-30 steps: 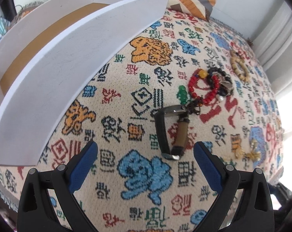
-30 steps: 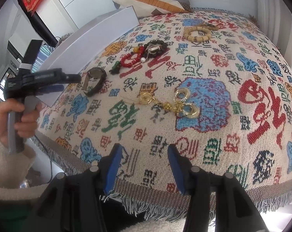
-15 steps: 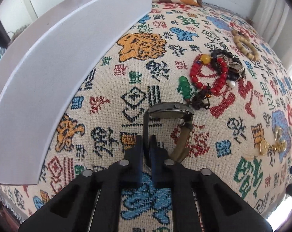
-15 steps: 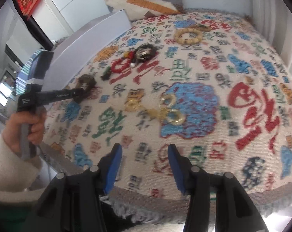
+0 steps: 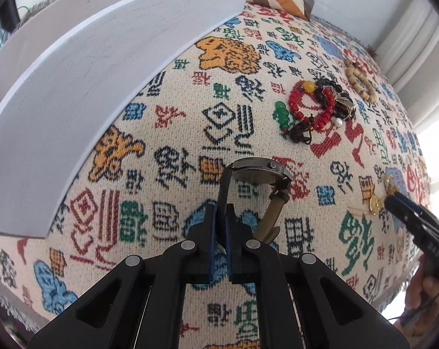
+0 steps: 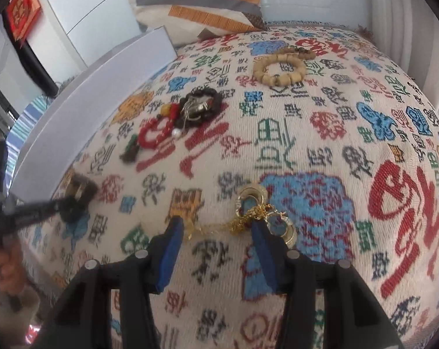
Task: Organize jewelry
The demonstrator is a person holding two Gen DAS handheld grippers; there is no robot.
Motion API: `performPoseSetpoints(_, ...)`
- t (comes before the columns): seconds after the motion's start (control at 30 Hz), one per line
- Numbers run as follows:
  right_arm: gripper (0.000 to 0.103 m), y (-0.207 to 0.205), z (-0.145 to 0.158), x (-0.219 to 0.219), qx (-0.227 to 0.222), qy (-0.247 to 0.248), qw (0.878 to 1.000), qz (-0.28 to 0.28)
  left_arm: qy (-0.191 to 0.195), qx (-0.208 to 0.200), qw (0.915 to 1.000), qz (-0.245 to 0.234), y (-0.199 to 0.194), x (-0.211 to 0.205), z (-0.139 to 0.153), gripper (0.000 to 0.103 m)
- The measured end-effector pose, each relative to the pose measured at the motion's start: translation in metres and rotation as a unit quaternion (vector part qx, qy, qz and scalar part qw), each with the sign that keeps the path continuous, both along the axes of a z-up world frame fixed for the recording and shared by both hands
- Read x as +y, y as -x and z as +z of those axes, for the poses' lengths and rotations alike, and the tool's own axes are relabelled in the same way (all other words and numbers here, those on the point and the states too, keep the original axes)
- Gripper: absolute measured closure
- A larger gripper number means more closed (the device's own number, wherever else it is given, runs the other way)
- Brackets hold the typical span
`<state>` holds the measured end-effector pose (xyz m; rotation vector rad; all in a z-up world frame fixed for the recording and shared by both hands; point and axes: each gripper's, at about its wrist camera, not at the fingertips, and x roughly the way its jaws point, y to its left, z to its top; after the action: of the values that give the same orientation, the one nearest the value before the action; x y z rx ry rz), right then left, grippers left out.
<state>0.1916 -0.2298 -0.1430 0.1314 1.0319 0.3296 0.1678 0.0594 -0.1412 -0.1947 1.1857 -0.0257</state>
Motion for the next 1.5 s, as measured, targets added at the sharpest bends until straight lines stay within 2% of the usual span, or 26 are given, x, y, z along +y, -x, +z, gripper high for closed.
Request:
performPoseSetpoints(0.07, 0.054, -0.001, -0.001, -0.002, -0.004, -0.01, 1.0, -0.012, 0.005, 0.001, 1.0, 0.003, 0.004, 0.005, 0.0, 0.099)
performPoseSetpoints(0.13, 0.061, 0.0, -0.001, -0.004, -0.007, -0.012, 1.0, -0.022, 0.007, 0.002, 1.0, 0.005, 0.005, 0.008, -0.002, 0.099)
performPoseSetpoints(0.23, 0.078, -0.003, -0.001, -0.01, -0.007, -0.01, 0.999, -0.046, 0.005, 0.005, 1.0, 0.005, 0.005, 0.008, -0.004, 0.098)
performPoseSetpoints(0.27, 0.09, -0.005, -0.001, -0.008, -0.008, 0.01, 0.999, -0.049, 0.004, 0.005, 1.0, 0.004, 0.004, 0.007, -0.005, 0.098)
performPoseSetpoints(0.3, 0.093, -0.006, -0.001, -0.007, -0.011, 0.029, 0.998, -0.049, 0.003, 0.003, 1.0, 0.003, 0.005, 0.006, -0.004, 0.098)
performPoseSetpoints(0.37, 0.094, -0.007, 0.0, -0.006, -0.009, 0.038, 0.998, -0.041, 0.008, 0.003, 1.0, 0.002, 0.006, 0.006, -0.002, 0.099)
performPoseSetpoints(0.43, 0.094, -0.005, 0.004, -0.011, -0.001, 0.028, 0.999, -0.039, 0.011, 0.003, 0.9999, 0.003, 0.006, 0.006, 0.0, 0.099)
performPoseSetpoints(0.6, 0.094, -0.001, 0.041, -0.028, -0.005, -0.049, 0.999, -0.021, 0.05, 0.019, 0.9986, -0.001, 0.01, 0.012, 0.012, 0.099)
performPoseSetpoints(0.77, 0.094, -0.007, 0.083, -0.028, -0.003, -0.117, 0.993, 0.013, 0.072, 0.007, 0.9973, -0.009, 0.015, 0.017, 0.039, 0.099)
performPoseSetpoints(0.87, 0.094, -0.011, 0.107, -0.018, -0.002, -0.147, 0.988, 0.037, 0.088, -0.002, 0.996, -0.014, 0.017, 0.025, 0.06, 0.099)
performPoseSetpoints(1.1, 0.094, -0.028, 0.17, 0.036, -0.035, -0.168, 0.979, 0.108, 0.119, -0.032, 0.9923, 0.004, 0.017, 0.071, 0.118, 0.099)
performPoseSetpoints(1.2, 0.094, -0.04, 0.196, 0.072, -0.052, -0.171, 0.973, 0.143, 0.108, -0.054, 0.9922, 0.031, 0.011, 0.106, 0.143, 0.099)
performPoseSetpoints(1.3, 0.094, -0.057, 0.218, 0.114, -0.067, -0.173, 0.966, 0.178, 0.076, -0.075, 0.9918, 0.071, 0.001, 0.142, 0.159, 0.099)
performPoseSetpoints(1.5, 0.094, -0.092, 0.228, 0.198, -0.06, -0.177, 0.957, 0.223, 0.032, -0.074, 0.9884, 0.129, -0.036, 0.202, 0.149, 0.099)
